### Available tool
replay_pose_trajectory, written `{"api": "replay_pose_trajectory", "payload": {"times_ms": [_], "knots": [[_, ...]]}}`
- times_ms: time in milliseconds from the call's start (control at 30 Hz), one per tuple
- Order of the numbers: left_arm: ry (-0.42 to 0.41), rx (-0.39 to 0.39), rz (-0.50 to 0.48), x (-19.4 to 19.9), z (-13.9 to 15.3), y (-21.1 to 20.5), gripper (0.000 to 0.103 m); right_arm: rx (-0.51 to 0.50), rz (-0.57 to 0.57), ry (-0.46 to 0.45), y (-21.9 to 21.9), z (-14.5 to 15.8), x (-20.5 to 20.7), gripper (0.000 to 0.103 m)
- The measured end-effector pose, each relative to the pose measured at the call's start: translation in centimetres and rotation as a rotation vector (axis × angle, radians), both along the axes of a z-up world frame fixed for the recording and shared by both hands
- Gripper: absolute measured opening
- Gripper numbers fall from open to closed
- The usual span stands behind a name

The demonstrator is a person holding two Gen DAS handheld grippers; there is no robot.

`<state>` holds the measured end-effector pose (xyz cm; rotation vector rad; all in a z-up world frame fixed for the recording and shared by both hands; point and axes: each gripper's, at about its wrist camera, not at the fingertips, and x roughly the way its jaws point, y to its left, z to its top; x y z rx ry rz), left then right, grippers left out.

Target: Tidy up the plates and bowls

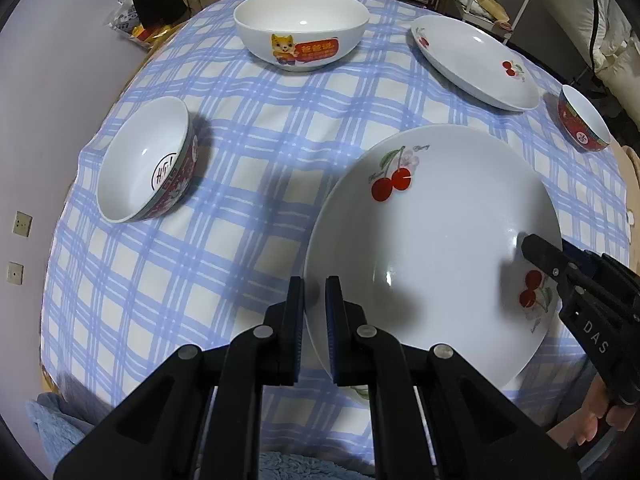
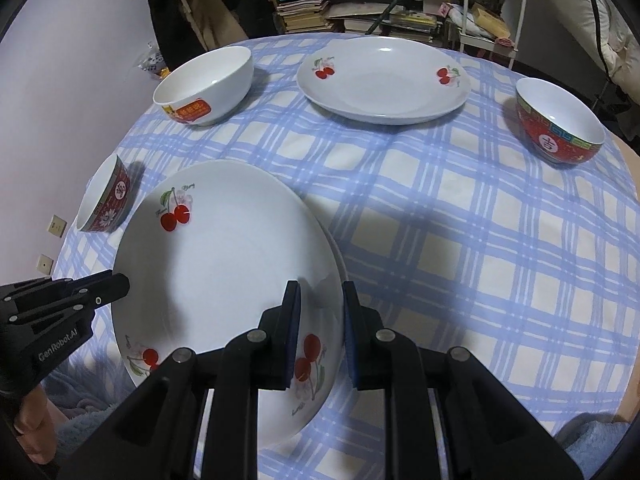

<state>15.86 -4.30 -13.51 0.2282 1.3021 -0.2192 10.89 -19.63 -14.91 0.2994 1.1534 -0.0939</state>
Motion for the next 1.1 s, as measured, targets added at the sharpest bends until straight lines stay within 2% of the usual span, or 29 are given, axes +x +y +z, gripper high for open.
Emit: {"api": "replay_pose_trajectory", "payload": {"times_ms": [100,200,467,1100], "knots": [[-0.003,0.019,-0.005,-0.1,-0.2,-0.2,0.009,0.029,0.000,0.006,-0.2,-0.3,0.0,0.021],[0.016,0.009,-0.002,0.0,-0.6,-0.2,0.009,0.005,0.004,0.006,0.0,-0.3,0.0,0.021],[0.030,0.007,0.015,0.2,-1.0,0.3,0.009,0.026,0.014,0.006,-0.1,-0.8,0.4,0.022],[0.087,-0.010,0.048,1.2,-2.6,0.6,0.010,-0.037,0.030,-0.006,0.8,-1.0,0.5,0.022]]}}
